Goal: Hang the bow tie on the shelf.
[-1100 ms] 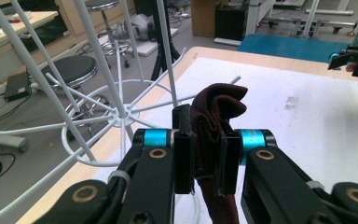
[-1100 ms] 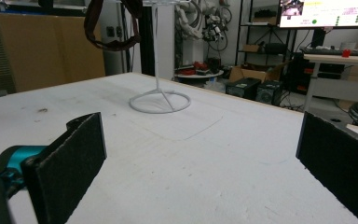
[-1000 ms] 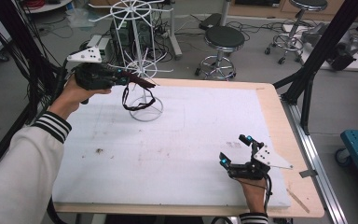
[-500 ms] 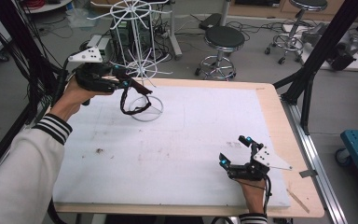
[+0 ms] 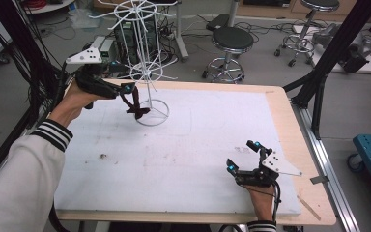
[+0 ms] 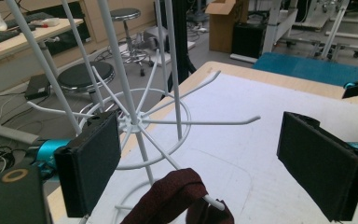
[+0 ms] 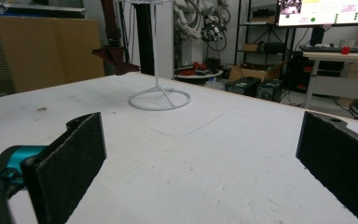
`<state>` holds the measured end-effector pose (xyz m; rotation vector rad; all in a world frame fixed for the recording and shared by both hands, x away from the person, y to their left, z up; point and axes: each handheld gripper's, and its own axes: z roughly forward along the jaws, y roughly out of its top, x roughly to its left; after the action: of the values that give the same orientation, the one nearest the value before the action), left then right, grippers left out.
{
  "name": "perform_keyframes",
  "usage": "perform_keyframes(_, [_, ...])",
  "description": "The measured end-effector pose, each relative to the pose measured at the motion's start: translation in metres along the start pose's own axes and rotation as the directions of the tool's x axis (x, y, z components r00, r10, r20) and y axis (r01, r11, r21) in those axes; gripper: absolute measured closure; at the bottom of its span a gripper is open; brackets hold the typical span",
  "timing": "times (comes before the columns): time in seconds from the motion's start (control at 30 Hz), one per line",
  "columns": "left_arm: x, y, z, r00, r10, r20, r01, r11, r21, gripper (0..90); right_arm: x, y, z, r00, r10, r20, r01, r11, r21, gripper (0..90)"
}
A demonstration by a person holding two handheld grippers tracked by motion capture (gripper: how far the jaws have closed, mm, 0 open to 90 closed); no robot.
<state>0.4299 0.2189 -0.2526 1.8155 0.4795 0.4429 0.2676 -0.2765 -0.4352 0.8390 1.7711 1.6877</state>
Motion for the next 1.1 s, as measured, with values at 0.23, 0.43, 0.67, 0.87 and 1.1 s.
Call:
perform_keyframes(0.23, [-0.005,-0.005,-0.012,0.9999,-0.009,-0.005,0.009,0.9993,-0.036,9.5,0.001,0.000,-0.001,1.0000,0.000,0.007,0.000,1.000,-0.009,0.7])
perform_keyframes(0.43, [-0.018,-0.018,-0.034,0.9996,-0.005,-0.026,0.003,0.9962,-0.087,1.7,0.001,-0.002,-0.004,0.9998,0.006,0.020,-0.005,1.000,-0.018,0.7])
perform_keyframes(0.67, [-0.045,-0.052,-0.065,0.9967,0.016,-0.080,-0.028,0.9875,-0.155,1.7,-0.001,-0.004,-0.002,0.9992,-0.007,0.040,0.008,0.999,-0.036,0.6])
perform_keyframes(0.87, [-0.070,-0.093,-0.090,0.9851,0.048,-0.165,-0.083,0.9736,-0.212,1.7,-0.002,-0.006,-0.002,0.9980,-0.010,0.062,0.013,0.999,-0.049,0.6])
perform_keyframes(1.1, [-0.085,-0.148,-0.101,0.9749,-0.018,-0.222,-0.043,0.9629,-0.266,1.7,0.000,-0.009,-0.003,0.9974,-0.006,0.072,0.010,0.998,-0.055,0.6])
